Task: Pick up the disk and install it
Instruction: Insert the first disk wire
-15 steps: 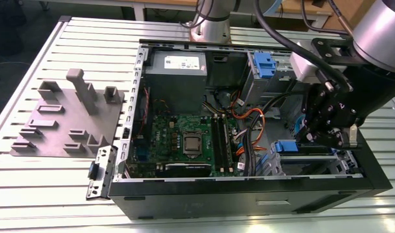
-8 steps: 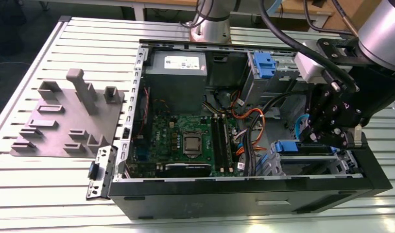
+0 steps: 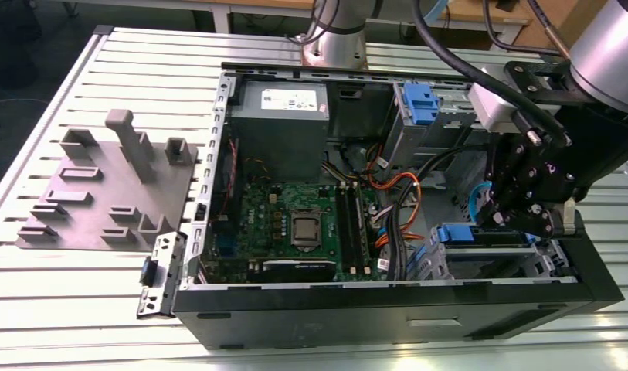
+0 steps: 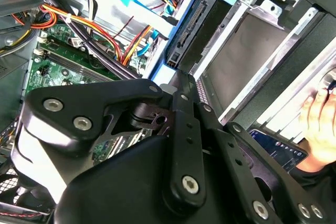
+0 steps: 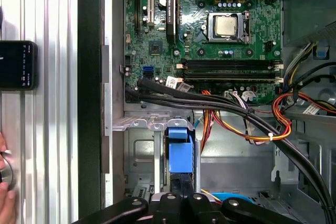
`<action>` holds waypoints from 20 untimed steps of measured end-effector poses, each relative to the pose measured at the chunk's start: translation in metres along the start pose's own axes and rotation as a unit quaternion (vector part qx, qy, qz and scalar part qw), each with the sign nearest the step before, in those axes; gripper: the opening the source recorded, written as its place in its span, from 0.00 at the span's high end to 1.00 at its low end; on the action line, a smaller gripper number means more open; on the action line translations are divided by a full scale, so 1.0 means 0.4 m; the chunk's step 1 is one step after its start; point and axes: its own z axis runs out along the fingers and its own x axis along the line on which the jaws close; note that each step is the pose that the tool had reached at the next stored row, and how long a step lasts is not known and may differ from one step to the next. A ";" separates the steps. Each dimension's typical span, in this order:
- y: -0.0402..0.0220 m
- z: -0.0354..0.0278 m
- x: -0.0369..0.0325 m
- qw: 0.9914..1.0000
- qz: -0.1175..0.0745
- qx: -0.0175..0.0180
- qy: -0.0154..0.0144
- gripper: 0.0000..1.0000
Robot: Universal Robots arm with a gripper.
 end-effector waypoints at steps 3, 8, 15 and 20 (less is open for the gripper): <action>-0.001 0.000 0.000 1.000 0.000 0.000 0.000 0.89; -0.026 0.000 -0.001 1.000 0.000 0.000 0.000 0.89; -0.076 0.000 -0.002 1.000 0.000 0.000 0.000 0.89; -0.081 0.000 -0.002 1.000 0.000 0.000 0.000 0.89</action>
